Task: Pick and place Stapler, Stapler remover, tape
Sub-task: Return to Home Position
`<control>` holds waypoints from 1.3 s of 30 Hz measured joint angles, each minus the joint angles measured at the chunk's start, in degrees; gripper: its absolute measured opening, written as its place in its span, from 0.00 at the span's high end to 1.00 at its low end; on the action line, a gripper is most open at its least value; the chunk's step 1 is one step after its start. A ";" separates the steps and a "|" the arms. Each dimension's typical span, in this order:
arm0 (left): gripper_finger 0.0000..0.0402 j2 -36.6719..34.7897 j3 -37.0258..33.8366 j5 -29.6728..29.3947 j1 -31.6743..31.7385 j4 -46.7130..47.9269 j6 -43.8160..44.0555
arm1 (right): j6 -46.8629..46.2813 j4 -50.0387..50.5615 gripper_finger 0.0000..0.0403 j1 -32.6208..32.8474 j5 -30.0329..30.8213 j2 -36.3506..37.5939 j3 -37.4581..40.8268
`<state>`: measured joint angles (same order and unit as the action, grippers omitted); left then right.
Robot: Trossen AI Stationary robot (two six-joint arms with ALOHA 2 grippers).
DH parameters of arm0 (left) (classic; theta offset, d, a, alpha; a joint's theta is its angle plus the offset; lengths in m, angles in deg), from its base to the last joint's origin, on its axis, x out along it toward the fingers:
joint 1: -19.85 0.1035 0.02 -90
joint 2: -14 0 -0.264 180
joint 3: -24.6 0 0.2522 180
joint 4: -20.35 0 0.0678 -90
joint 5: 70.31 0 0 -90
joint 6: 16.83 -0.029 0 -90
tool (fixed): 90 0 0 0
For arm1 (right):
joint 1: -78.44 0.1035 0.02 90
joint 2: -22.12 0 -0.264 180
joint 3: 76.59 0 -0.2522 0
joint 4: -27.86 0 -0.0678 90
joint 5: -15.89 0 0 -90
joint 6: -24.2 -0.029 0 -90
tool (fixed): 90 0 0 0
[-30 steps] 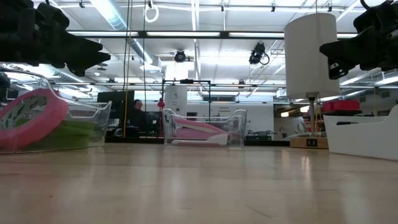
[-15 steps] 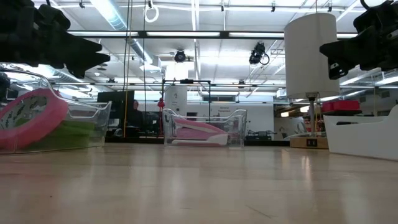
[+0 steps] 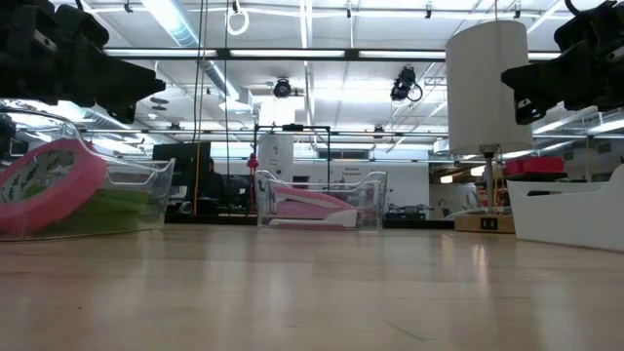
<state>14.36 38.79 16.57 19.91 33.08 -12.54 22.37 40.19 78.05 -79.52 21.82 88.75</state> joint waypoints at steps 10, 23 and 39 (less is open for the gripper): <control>0.93 -0.02 0.00 1.84 0.02 0.47 -1.97 | -0.04 0.00 0.94 -0.02 0.00 0.00 0.00; 0.99 -0.02 0.00 2.06 0.02 0.52 -2.06 | 0.06 -0.01 0.94 0.00 0.00 0.00 0.00; 0.99 -0.02 -0.02 2.12 0.02 0.50 -2.14 | 0.05 0.00 0.94 0.00 0.01 0.00 0.00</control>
<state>14.34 38.77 18.69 19.93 33.58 -14.68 22.42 40.19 78.05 -79.51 21.82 88.75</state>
